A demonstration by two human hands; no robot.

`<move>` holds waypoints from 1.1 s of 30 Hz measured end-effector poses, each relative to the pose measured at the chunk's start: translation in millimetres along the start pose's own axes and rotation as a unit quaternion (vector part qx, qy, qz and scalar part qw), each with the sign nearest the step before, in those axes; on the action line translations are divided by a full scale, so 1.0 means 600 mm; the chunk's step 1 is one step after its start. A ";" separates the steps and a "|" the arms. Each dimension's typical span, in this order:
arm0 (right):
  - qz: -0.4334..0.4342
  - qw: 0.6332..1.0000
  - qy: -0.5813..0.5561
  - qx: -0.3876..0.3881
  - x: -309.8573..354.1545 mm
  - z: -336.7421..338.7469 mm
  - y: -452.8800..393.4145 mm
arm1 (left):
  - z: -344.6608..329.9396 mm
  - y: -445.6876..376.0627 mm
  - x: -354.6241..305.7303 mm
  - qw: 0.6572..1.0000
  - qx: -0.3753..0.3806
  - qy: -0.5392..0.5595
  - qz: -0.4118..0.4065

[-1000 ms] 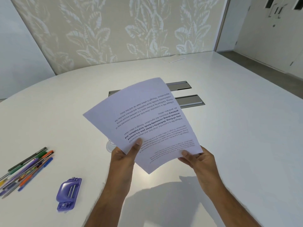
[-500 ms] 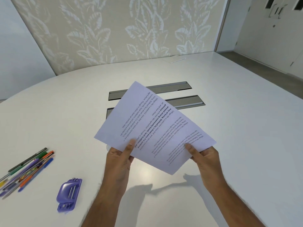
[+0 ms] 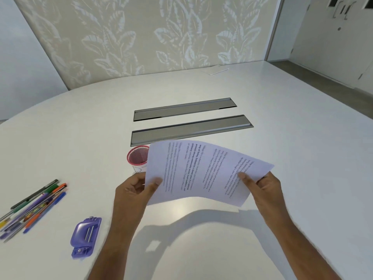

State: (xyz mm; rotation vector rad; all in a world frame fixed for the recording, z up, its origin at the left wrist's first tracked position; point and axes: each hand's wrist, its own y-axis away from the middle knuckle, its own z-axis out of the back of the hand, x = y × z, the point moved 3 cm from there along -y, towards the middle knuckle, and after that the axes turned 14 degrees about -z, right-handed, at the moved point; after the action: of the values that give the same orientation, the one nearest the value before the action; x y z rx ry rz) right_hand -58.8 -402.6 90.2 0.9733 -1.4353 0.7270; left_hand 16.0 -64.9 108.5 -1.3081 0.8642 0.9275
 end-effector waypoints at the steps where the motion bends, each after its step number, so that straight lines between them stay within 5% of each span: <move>1: 0.002 1.000 0.012 0.001 0.004 -0.001 -0.001 | -0.001 -0.001 -0.003 1.000 0.003 -0.022 -0.001; 14: -0.019 0.991 0.129 0.018 -0.062 -0.002 -0.007 | -0.041 0.039 0.046 0.996 0.076 -0.053 0.019; 33: -0.041 0.992 0.123 0.000 -0.093 -0.011 -0.010 | -0.057 0.059 0.046 0.998 0.037 -0.016 0.056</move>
State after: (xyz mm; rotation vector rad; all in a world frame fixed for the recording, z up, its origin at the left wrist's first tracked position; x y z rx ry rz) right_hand -52.7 -391.4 35.0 0.9042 -1.1746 0.7579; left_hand -5.4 -95.7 66.5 -1.1875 0.9465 0.9929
